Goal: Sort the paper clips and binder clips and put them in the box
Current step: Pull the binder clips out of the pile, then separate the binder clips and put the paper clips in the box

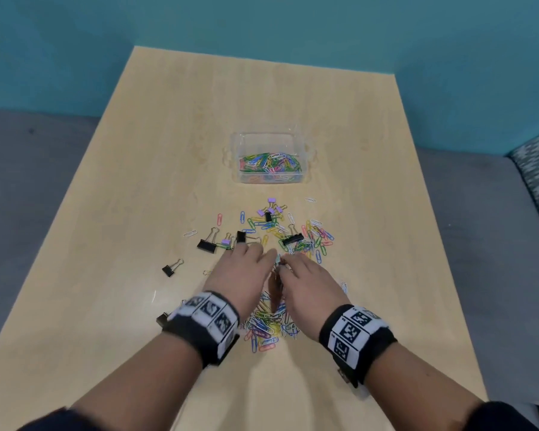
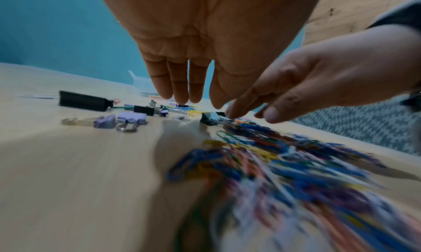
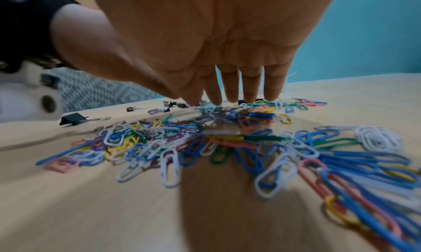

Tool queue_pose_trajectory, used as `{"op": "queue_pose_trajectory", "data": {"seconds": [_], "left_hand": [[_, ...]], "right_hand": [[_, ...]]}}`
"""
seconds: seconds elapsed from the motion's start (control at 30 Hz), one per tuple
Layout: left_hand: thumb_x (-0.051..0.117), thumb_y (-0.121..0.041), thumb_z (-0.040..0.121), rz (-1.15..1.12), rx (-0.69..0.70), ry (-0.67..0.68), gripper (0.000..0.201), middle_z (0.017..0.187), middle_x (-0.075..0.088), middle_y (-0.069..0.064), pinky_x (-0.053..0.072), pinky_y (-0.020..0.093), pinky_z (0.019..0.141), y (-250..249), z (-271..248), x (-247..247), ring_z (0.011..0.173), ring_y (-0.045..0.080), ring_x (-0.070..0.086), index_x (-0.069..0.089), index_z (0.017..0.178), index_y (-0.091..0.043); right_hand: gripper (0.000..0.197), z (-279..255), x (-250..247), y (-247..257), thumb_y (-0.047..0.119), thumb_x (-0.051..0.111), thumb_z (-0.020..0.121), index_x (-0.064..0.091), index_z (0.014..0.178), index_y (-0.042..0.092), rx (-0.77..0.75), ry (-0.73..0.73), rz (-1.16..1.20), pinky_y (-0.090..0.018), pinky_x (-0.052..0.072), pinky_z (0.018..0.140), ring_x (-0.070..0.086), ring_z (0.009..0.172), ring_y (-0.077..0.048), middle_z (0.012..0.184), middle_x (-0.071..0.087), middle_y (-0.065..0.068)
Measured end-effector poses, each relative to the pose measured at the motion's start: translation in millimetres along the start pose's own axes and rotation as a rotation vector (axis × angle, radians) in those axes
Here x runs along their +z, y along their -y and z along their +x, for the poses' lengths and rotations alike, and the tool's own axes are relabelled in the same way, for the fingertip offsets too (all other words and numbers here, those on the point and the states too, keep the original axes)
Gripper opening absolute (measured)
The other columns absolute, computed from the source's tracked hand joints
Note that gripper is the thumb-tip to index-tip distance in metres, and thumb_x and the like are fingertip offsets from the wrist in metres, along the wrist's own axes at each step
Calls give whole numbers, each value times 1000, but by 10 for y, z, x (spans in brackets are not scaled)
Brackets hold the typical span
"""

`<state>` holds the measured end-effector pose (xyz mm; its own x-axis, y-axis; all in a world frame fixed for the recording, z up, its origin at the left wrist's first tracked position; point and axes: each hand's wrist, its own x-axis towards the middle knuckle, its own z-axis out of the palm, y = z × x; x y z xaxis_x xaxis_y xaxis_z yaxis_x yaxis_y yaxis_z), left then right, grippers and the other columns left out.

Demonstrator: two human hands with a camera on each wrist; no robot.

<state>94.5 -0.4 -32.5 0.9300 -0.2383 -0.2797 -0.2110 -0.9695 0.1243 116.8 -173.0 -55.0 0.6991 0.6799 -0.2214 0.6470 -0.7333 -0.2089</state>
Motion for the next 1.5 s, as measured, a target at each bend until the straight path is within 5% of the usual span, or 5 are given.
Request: {"op": "queue_pose_trajectory", "data": {"seconds": [0.37, 0.6, 0.93, 1.13, 1.5], "left_hand": [[53, -23, 84, 0, 3, 22, 22, 105, 56, 4, 43, 36, 79, 108, 153, -24, 97, 25, 52, 52, 105, -15], [75, -16, 53, 17, -223, -91, 27, 76, 56, 9, 43, 35, 52, 417, -265, 120, 69, 31, 51, 62, 76, -10], [46, -37, 78, -220, -169, -186, 38, 100, 53, 1, 53, 37, 67, -88, -816, 191, 84, 23, 49, 59, 107, -17], [68, -53, 67, -267, -223, -3, 88, 139, 38, 6, 52, 42, 86, -425, -822, 436, 114, 29, 42, 29, 141, -26], [79, -25, 60, -262, -177, -122, 61, 107, 56, 4, 50, 31, 71, -549, -381, 424, 92, 22, 36, 56, 116, -21]], "right_hand": [[49, -243, 39, -42, 14, 58, 78, 48, 126, 10, 52, 35, -10, -46, 41, 103, 43, 129, -35, 137, 48, -12], [55, -28, 42, 106, 31, 47, 93, 30, 141, 9, 25, 27, 57, -50, 25, 114, 18, 143, -36, 153, 26, -15], [51, -367, 37, 80, 37, 46, 90, 39, 136, 16, -123, 85, 14, -46, 39, 106, 34, 137, -34, 147, 38, -11], [66, -921, -85, -371, 46, 49, 91, 24, 148, 23, 453, 53, 205, -36, 33, 107, 29, 131, -28, 150, 27, -5], [57, -434, 2, 136, 28, 59, 86, 33, 137, 27, 394, 59, 219, -32, 36, 94, 33, 112, -25, 129, 36, -2]]}}
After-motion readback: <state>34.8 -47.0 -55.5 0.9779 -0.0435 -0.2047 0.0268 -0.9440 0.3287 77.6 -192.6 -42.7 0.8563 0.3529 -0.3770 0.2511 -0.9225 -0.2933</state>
